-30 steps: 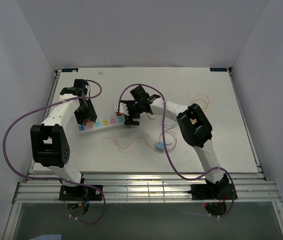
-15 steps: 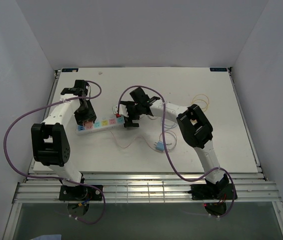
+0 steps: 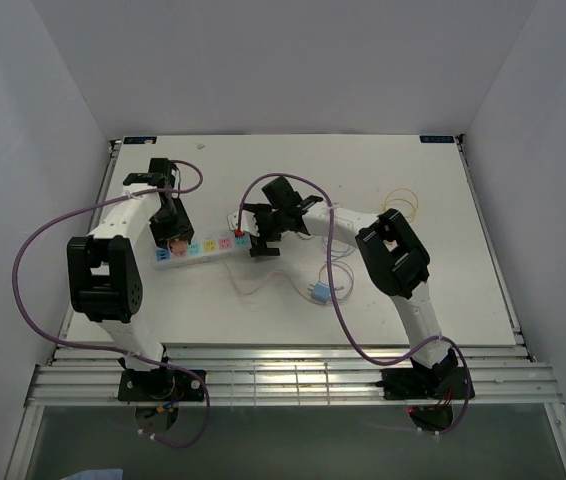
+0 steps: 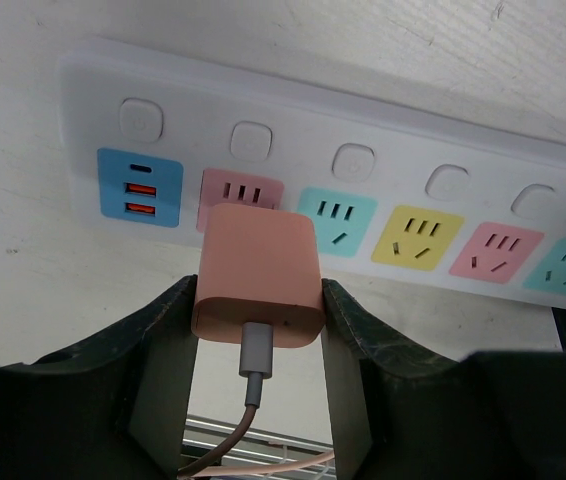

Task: Insert the plug

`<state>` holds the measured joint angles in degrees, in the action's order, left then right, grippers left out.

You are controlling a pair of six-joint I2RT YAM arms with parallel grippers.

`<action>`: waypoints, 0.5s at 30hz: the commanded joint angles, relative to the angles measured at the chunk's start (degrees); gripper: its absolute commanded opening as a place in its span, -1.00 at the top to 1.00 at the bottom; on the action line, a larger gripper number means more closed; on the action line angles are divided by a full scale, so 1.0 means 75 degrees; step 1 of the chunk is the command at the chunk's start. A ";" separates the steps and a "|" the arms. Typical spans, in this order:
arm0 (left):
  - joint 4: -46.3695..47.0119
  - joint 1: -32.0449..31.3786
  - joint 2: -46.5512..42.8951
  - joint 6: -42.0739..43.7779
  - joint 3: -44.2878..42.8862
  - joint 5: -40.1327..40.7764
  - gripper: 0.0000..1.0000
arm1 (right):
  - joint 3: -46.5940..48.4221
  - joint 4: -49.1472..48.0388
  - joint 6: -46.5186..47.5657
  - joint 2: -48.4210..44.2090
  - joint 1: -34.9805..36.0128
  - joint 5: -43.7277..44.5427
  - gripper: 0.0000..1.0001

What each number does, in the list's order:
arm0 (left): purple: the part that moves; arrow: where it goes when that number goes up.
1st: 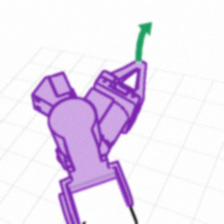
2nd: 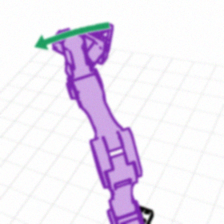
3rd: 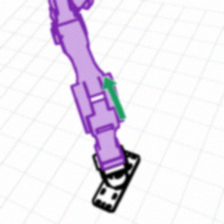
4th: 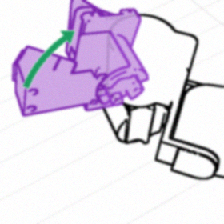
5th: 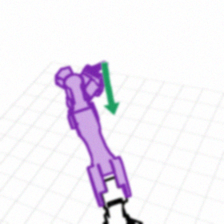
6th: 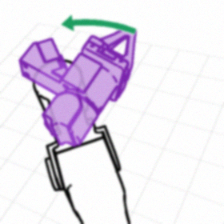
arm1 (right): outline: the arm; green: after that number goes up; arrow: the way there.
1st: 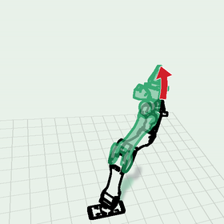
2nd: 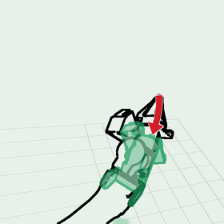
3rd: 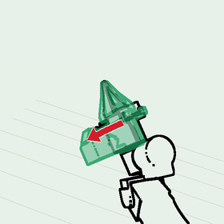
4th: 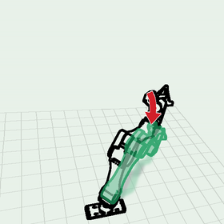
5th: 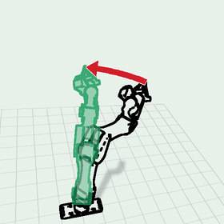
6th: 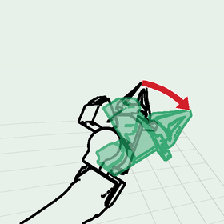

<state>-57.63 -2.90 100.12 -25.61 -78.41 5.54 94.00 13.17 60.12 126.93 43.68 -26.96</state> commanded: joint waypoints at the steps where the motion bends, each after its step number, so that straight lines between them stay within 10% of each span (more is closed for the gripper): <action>1: 0.0195 0.0116 -0.0048 0.0109 -0.0350 0.0034 1.00 | -0.0251 0.0365 0.0024 -0.0143 0.0047 0.0208 -0.99; 15: 0.0289 0.0163 0.0128 0.0308 -0.0186 -0.0163 1.00 | -0.0263 0.0377 0.0105 -0.0143 0.0047 0.0266 -0.99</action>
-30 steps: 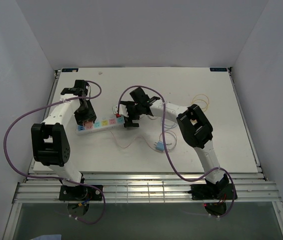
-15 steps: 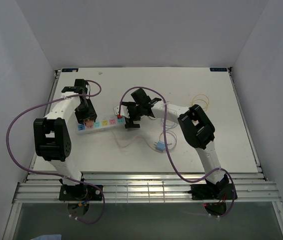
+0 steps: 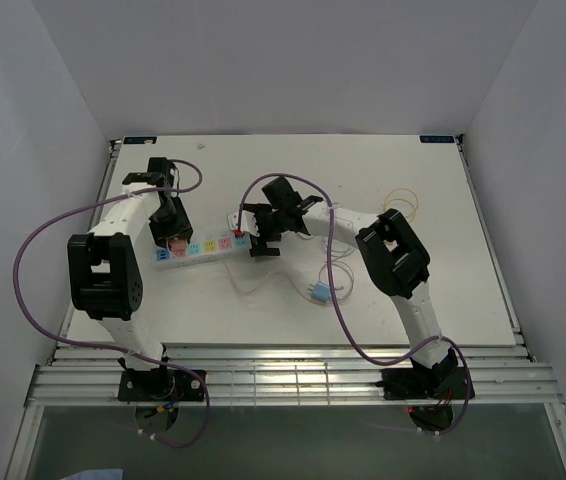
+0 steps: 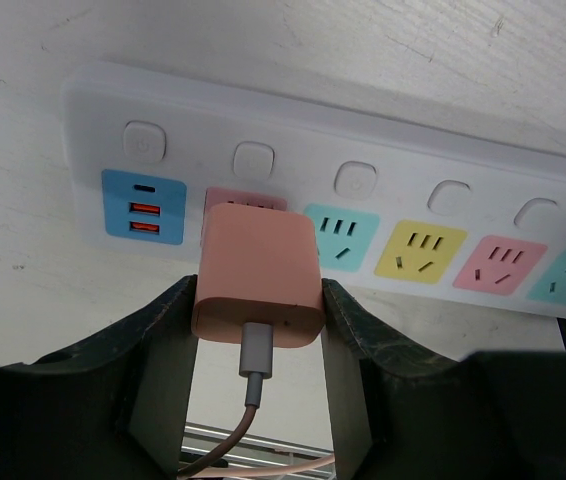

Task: Insert the plug

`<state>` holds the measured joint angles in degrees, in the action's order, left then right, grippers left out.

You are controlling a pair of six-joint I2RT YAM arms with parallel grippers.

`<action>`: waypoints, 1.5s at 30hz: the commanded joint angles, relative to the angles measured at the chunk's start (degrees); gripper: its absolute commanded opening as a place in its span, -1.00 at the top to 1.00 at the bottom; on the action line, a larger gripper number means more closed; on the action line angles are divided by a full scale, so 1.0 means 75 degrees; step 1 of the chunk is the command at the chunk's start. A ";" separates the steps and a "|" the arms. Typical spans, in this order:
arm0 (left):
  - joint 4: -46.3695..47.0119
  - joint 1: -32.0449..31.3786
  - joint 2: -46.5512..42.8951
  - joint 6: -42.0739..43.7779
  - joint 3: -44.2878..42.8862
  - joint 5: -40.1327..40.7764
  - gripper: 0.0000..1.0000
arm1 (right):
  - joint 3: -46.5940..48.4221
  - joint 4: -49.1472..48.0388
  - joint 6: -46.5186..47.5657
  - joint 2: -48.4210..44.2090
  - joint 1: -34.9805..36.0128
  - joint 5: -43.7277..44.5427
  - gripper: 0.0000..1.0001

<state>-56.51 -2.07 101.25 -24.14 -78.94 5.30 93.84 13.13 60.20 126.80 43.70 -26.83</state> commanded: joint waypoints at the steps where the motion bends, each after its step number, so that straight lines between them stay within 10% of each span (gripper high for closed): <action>1: 0.0152 0.0053 -0.0012 0.0137 -0.0104 -0.0109 1.00 | -0.0231 0.0394 0.0082 -0.0137 0.0044 0.0261 -0.99; 45: 0.0187 0.0135 -0.0223 0.0113 0.0341 -0.0190 1.00 | -0.0419 0.0418 0.0129 -0.0173 0.0044 0.0343 -1.00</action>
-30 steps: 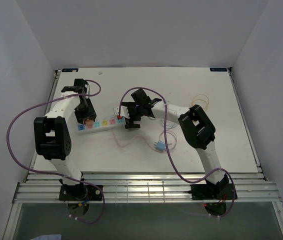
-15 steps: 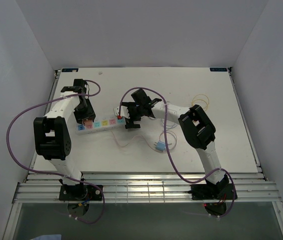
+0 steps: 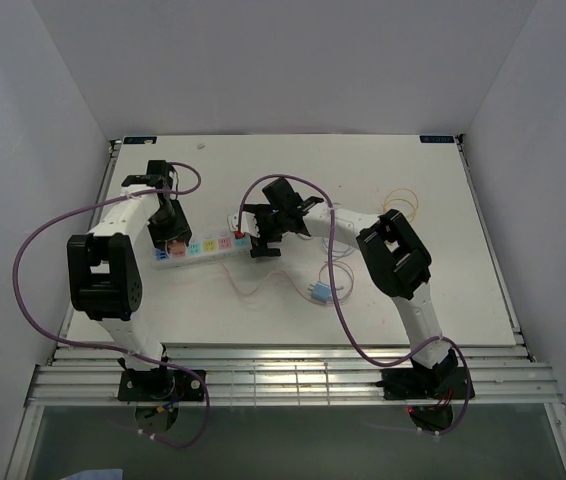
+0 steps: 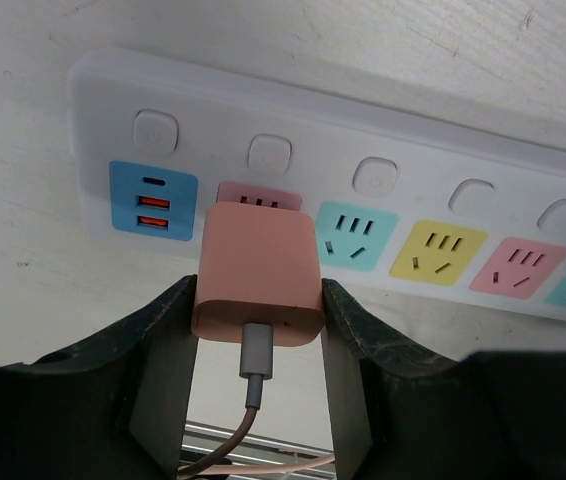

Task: Insert the plug

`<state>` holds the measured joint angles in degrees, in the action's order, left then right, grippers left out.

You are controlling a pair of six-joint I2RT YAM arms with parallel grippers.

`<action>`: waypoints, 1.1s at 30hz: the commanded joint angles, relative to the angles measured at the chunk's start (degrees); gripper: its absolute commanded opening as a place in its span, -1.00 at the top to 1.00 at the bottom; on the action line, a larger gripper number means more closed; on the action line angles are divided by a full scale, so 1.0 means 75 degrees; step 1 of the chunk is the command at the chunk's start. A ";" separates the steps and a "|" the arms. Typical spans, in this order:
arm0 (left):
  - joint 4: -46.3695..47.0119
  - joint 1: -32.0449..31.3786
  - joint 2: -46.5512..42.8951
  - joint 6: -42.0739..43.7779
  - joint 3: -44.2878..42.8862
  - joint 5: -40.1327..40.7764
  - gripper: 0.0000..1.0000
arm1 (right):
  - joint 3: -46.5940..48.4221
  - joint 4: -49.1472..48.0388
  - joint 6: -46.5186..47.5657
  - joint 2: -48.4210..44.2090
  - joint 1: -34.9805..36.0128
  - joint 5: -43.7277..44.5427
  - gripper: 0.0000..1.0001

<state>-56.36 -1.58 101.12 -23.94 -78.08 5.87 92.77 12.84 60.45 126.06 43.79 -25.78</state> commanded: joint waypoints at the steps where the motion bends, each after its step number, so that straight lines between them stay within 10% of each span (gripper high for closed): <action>1: 0.0190 0.0071 -0.0205 0.0087 0.0274 -0.0255 1.00 | -0.0264 0.0467 0.0097 -0.0074 0.0032 0.0203 -1.00; 33: 0.0226 0.0364 0.1294 0.0872 -0.0182 -0.0900 1.00 | -0.0440 0.0761 0.0226 -0.0238 0.0032 0.0250 -0.87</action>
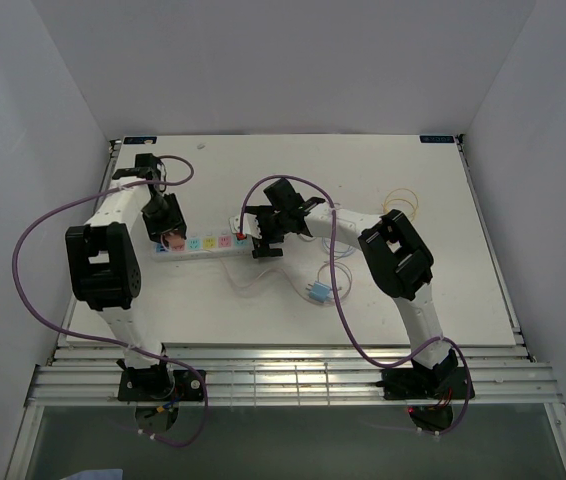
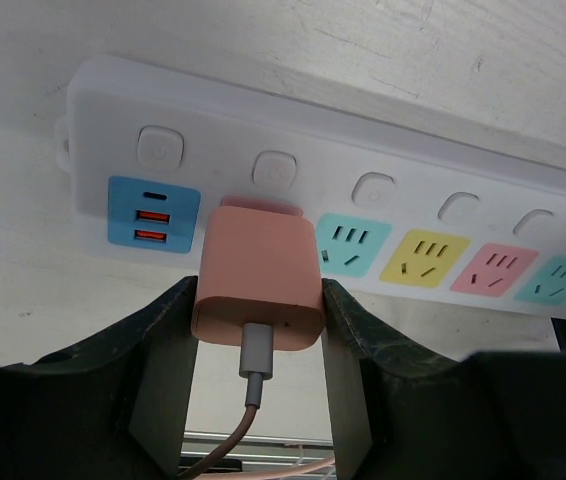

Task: Insert the plug

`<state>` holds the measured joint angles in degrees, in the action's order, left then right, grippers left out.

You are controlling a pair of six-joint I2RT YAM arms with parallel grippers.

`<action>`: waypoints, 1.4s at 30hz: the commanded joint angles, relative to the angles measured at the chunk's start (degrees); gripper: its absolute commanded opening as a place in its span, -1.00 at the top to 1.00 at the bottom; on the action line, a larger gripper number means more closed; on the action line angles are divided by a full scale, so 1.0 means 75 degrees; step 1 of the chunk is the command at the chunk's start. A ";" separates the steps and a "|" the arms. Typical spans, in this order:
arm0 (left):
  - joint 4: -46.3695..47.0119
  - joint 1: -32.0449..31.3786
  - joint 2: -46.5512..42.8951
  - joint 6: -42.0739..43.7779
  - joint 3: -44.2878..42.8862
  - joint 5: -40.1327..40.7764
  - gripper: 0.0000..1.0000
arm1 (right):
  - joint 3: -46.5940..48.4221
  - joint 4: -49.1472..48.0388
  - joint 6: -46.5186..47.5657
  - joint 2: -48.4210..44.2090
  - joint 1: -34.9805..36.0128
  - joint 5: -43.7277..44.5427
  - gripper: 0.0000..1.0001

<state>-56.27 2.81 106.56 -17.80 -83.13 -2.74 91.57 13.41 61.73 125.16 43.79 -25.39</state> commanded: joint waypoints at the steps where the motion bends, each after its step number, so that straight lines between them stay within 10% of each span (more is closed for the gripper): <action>1: 0.0063 -0.0245 0.0627 0.0019 0.0456 0.0875 1.00 | -0.0280 0.0685 0.0054 -0.0118 0.0044 0.0186 -0.87; 24: 0.0050 -0.0855 0.1003 -0.0087 0.0082 0.1093 1.00 | -0.0362 0.0603 0.0042 -0.0188 0.0032 0.0221 -0.86; 42: -0.0431 -0.0855 0.0230 -0.0169 -0.1303 0.1022 -0.64 | -0.0244 0.0732 -0.0145 -0.0399 0.0032 0.0209 -0.89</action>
<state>-59.24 -3.33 111.39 -18.57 -91.55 5.87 90.52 14.15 61.45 124.01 43.75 -23.70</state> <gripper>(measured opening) 0.799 0.941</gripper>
